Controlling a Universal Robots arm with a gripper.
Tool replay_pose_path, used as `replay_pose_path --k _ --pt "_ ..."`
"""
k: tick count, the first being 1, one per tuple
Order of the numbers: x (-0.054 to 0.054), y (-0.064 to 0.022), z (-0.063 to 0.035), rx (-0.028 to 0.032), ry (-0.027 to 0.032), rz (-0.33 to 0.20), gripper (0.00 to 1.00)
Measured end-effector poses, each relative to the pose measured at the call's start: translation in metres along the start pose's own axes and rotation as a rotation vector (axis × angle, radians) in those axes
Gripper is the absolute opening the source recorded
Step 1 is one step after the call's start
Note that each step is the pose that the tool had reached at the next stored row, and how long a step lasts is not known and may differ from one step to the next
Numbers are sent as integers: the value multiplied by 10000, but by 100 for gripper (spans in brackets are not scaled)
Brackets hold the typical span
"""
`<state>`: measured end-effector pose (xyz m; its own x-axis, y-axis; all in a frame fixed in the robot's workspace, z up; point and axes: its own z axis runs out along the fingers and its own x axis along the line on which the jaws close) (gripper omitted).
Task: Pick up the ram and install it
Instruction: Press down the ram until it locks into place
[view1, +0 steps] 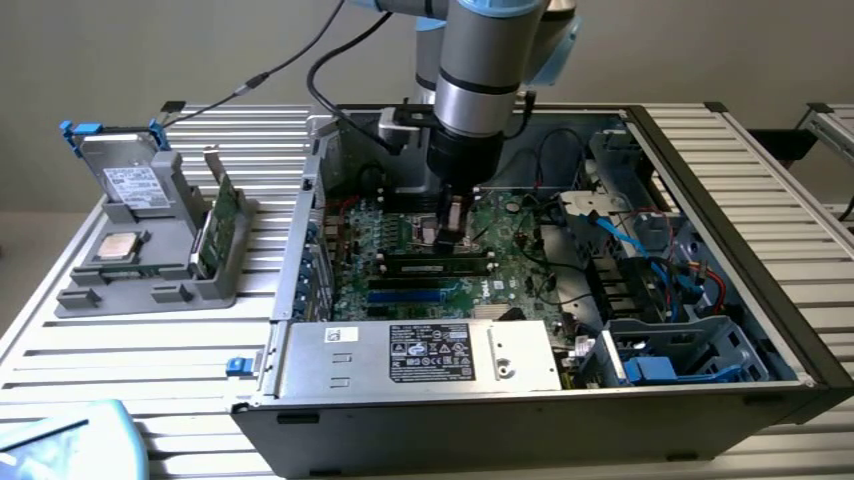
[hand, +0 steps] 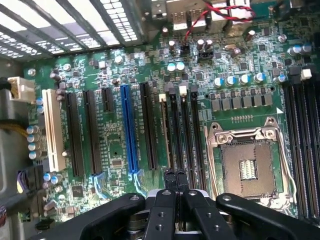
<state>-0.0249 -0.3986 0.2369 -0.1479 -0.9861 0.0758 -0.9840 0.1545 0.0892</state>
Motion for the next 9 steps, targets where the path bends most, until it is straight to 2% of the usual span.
replay_pose_path --k 5,9 --pt "-3 0 1 -59 -69 771 11" --pt "-3 4 -34 -98 -115 1279 11"
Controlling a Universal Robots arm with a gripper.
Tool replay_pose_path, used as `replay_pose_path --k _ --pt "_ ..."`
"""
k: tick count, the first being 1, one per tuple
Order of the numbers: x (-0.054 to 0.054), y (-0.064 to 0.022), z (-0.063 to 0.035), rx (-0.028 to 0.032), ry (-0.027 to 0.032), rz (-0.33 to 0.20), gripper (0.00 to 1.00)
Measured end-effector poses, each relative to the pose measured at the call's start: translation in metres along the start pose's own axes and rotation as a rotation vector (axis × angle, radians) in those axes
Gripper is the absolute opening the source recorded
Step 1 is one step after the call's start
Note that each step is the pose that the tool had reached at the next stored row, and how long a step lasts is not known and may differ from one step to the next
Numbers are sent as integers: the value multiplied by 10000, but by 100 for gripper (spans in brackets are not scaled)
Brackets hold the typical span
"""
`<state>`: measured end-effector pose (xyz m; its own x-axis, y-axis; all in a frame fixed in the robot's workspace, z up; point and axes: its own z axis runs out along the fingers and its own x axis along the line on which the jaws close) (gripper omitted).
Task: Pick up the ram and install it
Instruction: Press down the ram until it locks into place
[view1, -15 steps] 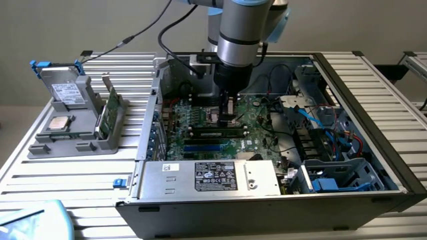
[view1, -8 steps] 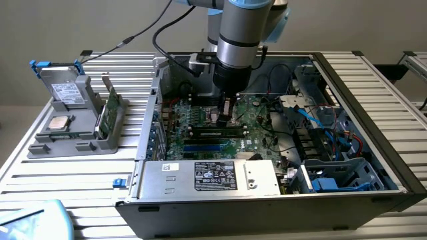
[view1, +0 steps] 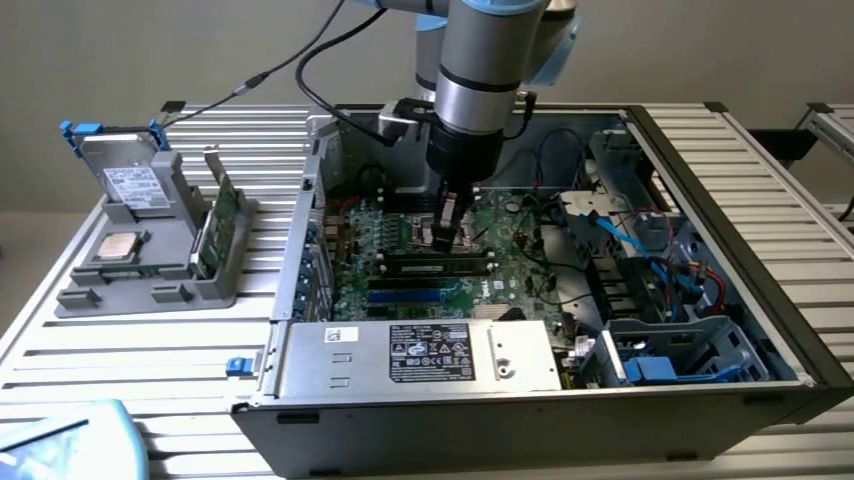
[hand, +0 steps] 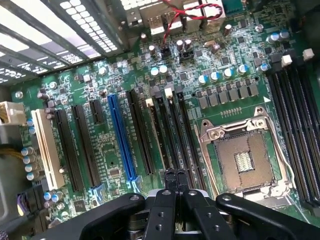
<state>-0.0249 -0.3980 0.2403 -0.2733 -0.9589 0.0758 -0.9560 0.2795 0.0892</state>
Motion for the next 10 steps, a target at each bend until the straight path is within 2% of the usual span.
replay_pose_path --k 3,6,8,10 --pt "1 4 -37 -26 -29 346 11" --pt "1 7 -63 -38 -26 633 11" --pt "0 7 -72 -35 9 813 11" --pt "0 8 -75 -20 73 978 11"
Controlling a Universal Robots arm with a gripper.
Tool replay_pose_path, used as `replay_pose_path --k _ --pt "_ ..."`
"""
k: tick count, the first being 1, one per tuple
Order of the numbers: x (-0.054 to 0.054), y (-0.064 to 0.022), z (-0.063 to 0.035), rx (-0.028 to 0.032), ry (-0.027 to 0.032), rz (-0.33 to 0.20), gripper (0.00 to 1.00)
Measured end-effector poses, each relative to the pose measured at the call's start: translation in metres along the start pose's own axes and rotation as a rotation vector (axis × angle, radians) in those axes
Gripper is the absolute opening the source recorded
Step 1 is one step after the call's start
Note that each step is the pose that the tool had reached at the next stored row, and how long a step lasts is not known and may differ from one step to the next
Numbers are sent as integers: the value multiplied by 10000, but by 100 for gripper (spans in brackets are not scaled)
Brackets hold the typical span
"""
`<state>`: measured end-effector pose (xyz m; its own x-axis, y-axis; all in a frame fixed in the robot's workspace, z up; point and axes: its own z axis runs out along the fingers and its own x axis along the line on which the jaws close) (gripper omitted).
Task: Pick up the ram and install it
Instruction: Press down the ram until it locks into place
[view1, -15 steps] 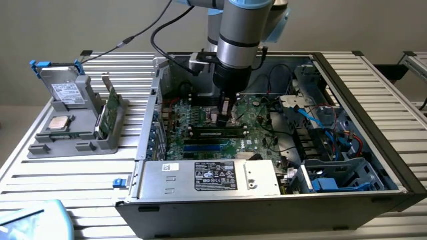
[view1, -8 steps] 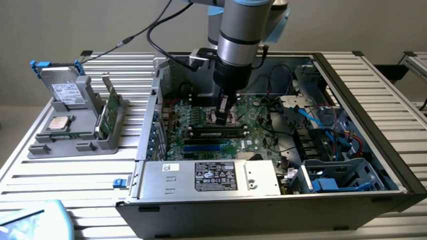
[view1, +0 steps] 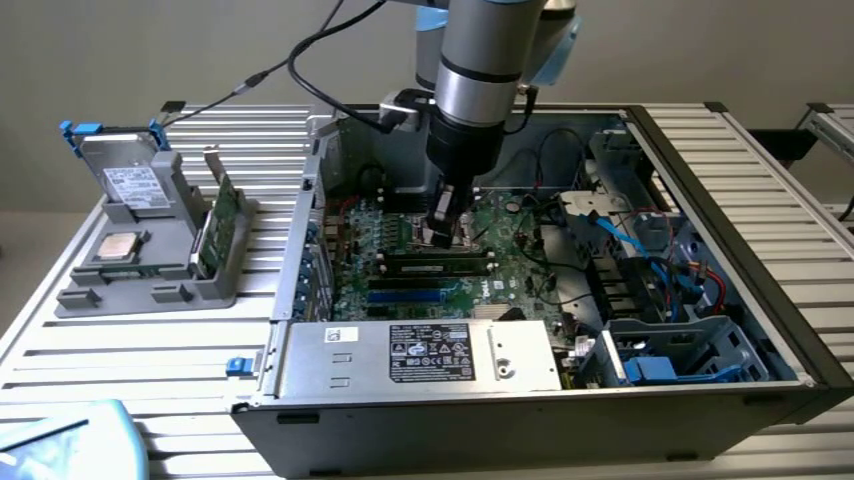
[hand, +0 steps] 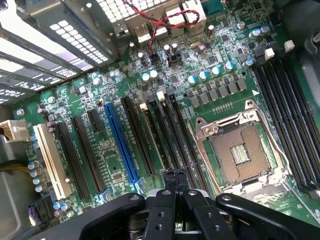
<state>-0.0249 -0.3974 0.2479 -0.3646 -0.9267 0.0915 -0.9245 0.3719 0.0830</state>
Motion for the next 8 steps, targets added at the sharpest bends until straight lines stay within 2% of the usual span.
replay_pose_path --k 3,4,5,6,8 --pt "-1 1 -1 85 139 225 11" --pt "-2 1 -1 140 186 293 11" --pt "-2 1 -1 224 209 358 11" --pt "-2 1 -1 321 203 420 11" --pt "-2 2 -1 524 144 550 11"
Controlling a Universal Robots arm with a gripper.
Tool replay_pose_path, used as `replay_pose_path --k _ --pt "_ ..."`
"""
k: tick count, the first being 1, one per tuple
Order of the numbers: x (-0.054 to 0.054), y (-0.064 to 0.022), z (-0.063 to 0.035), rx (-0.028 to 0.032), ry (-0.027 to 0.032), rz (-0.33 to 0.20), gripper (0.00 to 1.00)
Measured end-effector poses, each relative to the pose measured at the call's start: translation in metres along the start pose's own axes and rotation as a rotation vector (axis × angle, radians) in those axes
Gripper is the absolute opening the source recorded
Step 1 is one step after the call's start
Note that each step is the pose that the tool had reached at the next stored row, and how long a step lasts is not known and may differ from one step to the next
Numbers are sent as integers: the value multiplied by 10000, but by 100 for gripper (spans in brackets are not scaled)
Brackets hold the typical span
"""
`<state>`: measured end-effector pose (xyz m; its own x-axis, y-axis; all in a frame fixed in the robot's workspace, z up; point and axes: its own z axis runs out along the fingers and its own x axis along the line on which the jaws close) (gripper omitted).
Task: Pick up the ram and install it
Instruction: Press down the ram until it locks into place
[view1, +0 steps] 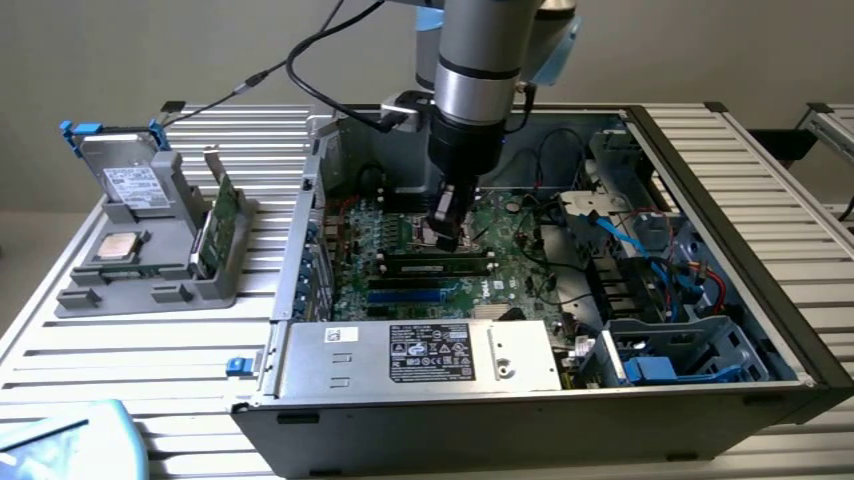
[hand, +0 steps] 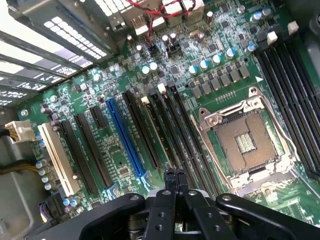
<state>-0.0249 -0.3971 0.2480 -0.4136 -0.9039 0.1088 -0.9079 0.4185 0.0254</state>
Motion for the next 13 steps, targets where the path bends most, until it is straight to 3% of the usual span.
replay_pose_path --k 2,3,4,7,13 --pt "-2 1 0 191 -94 140 11" --pt "-3 1 1 263 -133 229 11" --pt "-3 1 1 298 -157 318 11" --pt "-2 0 2 342 -193 651 11" --pt "-3 1 6 357 -240 1396 11"
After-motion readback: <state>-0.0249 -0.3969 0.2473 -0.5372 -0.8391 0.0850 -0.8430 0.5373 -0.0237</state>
